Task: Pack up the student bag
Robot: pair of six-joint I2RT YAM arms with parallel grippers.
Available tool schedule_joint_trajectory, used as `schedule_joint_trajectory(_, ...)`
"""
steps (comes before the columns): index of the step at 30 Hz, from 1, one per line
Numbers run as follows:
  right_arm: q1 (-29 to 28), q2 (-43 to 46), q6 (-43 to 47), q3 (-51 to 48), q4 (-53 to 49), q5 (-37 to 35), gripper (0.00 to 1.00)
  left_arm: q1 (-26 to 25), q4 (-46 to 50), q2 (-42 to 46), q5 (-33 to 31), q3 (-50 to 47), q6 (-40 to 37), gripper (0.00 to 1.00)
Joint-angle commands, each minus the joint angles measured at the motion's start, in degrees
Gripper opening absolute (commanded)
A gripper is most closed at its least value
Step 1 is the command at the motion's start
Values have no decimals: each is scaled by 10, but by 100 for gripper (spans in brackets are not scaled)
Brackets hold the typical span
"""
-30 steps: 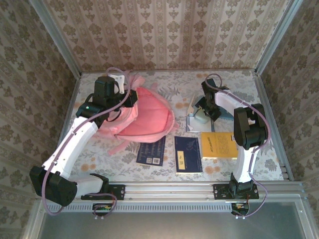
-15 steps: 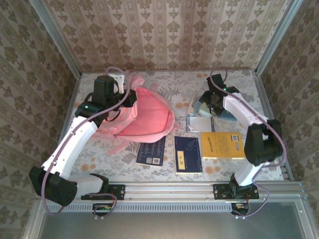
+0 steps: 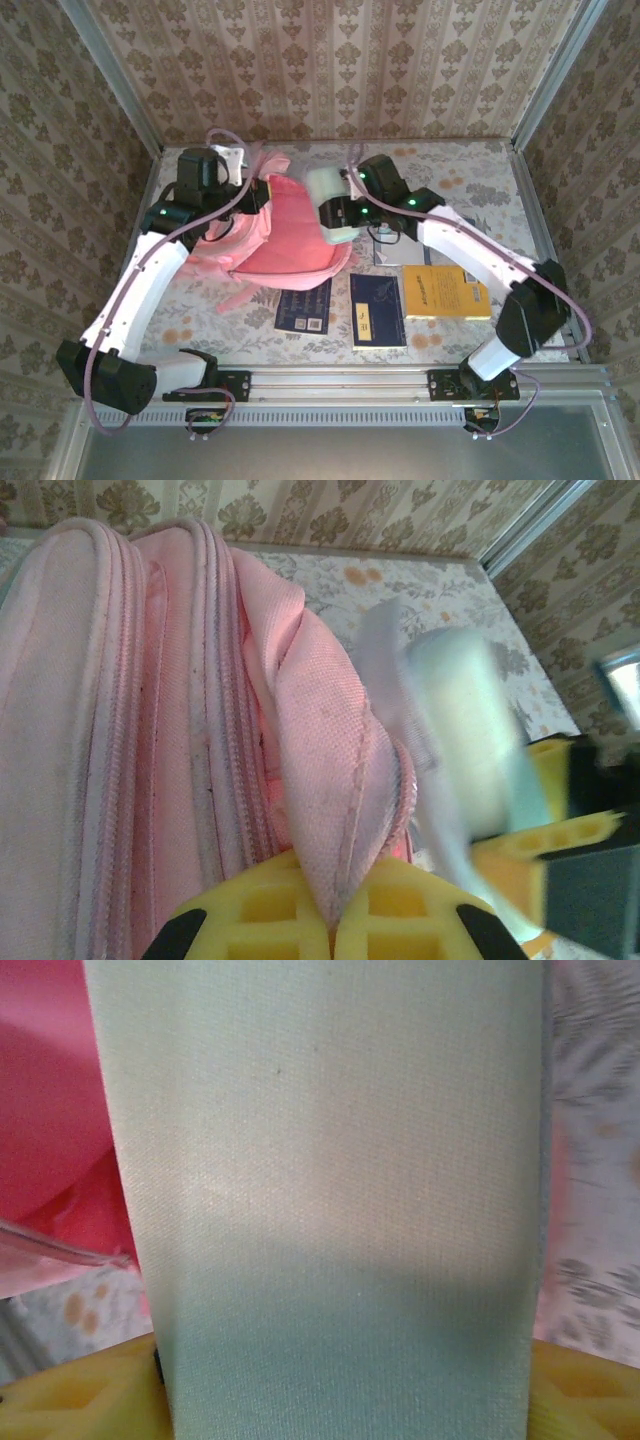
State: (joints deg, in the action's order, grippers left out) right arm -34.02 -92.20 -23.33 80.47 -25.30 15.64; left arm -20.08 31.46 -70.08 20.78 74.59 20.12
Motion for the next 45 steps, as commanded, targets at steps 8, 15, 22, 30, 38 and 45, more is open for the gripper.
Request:
schedule_joint_trajectory(8, -41, -178, -70, 143, 13, 171, 66, 48, -59, 27, 140, 61, 53, 0)
schedule_joint_trajectory(15, -67, -294, -118, 289, -62, 121, 68, 47, -76, 3, 211, 79, 83, 0)
schedule_joint_trajectory(22, -68, -418, -305, 412, -58, 3, 69, 41, -82, -8, 231, 95, 91, 0)
schedule_joint_trajectory(30, -78, -551, -334, 610, -80, -10, 100, 40, -53, -5, 224, 90, 72, 0)
schedule_joint_trajectory(38, -79, -452, -271, 472, -10, -21, 100, 51, -28, 2, 187, 85, 53, 0)
schedule_joint_trajectory(45, -79, -319, -200, 304, 59, -33, 100, 56, -4, 7, 102, 74, 42, 0)
